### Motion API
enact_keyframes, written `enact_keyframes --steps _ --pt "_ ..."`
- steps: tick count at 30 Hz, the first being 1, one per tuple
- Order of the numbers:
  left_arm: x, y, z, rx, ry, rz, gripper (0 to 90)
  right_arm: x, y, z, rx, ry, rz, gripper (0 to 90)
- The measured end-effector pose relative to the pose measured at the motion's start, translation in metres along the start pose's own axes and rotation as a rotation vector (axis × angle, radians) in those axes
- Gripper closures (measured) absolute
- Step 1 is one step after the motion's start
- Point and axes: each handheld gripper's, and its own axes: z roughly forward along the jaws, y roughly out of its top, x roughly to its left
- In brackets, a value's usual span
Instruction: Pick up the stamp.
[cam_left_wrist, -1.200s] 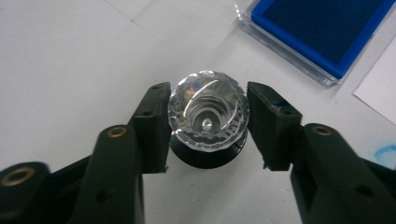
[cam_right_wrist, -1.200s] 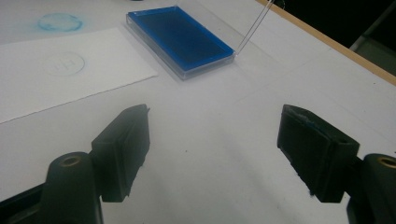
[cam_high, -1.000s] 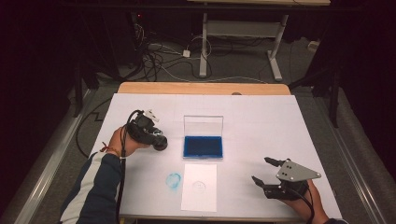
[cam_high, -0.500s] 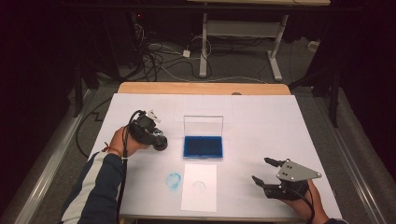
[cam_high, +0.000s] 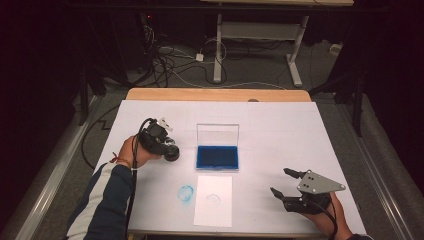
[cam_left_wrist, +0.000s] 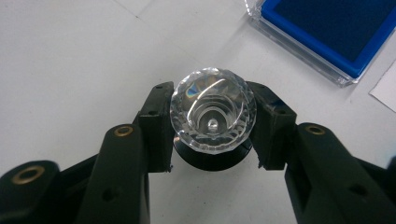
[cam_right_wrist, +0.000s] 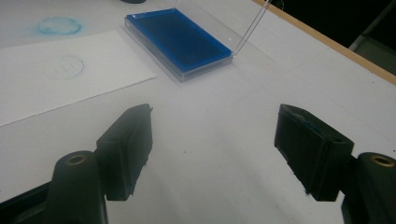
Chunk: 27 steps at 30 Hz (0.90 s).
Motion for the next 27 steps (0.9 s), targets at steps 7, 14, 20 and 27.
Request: enact_keyframes --steps 7,14,20,27 --pt "0.000 0.000 0.001 0.000 -0.005 -0.006 53.4 0.000 0.000 0.000 0.001 0.003 0.003 28.0" --pt "0.000 -0.002 0.000 0.001 -0.005 -0.010 53.8 0.000 0.000 0.001 0.002 0.007 0.004 28.2" --pt "0.000 -0.005 0.000 -0.028 -0.002 -0.025 54.1 0.000 0.000 0.000 -0.001 0.009 0.007 28.4" --pt "0.000 -0.013 -0.009 -0.095 0.033 -0.042 54.2 -0.001 0.000 0.000 -0.001 0.006 0.008 28.4"
